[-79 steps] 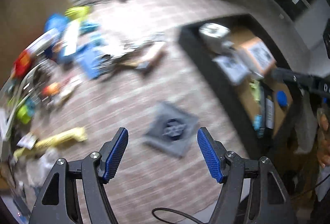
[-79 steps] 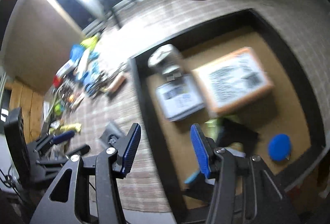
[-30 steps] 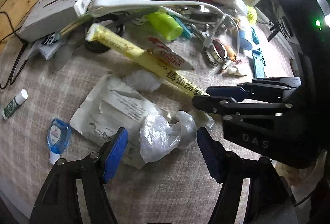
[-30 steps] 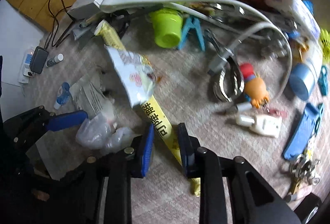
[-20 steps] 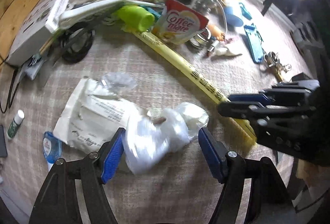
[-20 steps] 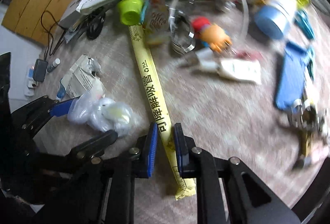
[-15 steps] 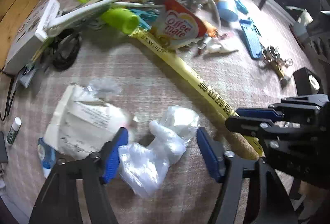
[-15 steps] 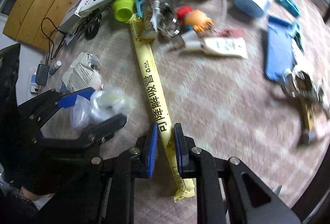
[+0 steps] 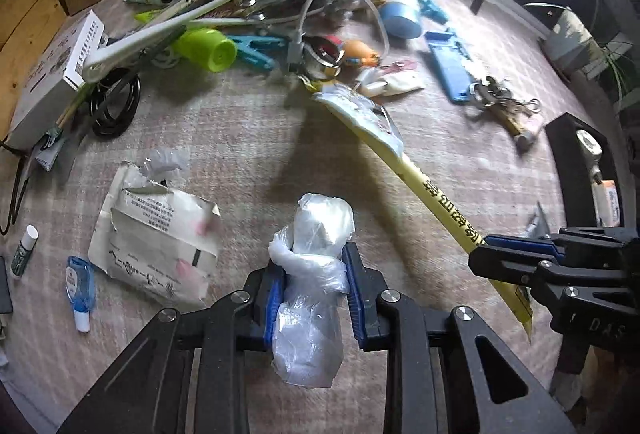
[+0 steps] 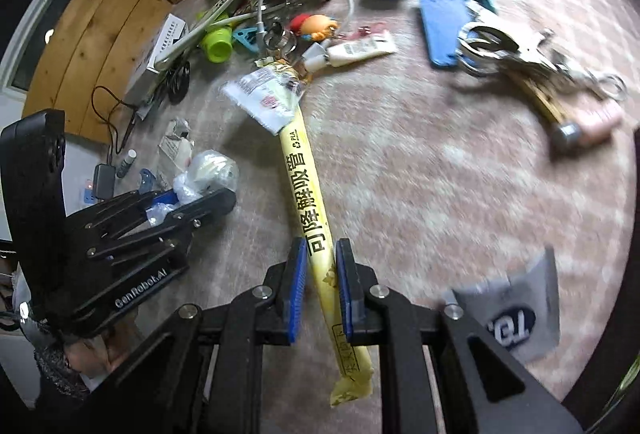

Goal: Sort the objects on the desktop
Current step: 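Grasp the yellow strip packet with the right tool while left tool grasps the white plastic bag, then carry the yellow strip and white bag to the tray and open both tools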

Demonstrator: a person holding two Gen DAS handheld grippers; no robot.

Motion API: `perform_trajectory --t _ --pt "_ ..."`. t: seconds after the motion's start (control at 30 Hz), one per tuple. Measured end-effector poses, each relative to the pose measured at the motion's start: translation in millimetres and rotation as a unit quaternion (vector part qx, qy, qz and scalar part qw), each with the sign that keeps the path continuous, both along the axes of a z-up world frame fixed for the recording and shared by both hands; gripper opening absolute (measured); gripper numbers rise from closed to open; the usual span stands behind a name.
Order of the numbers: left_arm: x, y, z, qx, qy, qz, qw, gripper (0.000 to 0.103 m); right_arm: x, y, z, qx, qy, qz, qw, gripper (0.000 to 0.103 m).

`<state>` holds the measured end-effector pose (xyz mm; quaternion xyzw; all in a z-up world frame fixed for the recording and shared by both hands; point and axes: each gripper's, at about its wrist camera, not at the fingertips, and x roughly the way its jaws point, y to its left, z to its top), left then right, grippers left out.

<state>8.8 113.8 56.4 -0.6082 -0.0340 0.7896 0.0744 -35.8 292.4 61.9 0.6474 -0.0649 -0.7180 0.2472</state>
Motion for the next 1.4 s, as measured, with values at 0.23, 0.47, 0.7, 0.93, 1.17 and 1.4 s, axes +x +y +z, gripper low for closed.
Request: perform_trajectory --t 0.23,0.47,0.7,0.93,1.17,1.4 --pt "8 18 5 0.018 -0.003 -0.010 0.9998 0.026 26 31 23 -0.036 0.018 -0.050 0.998 0.012" --pt "0 67 23 0.022 0.016 -0.054 0.9982 0.026 35 85 42 0.000 0.059 -0.102 0.993 0.012" --pt "-11 158 38 0.037 0.032 -0.135 0.9896 0.026 58 179 68 0.002 0.084 -0.180 0.980 0.012" --pt "-5 233 63 0.053 0.046 -0.217 0.9736 0.026 91 255 101 -0.005 0.122 -0.260 0.958 0.012" --pt "18 310 70 0.066 0.042 -0.293 0.9530 0.026 127 314 127 0.022 0.159 -0.336 0.928 0.011" --pt "44 367 71 0.068 0.036 -0.349 0.9341 0.026 147 360 122 0.051 0.151 -0.386 0.908 0.012"
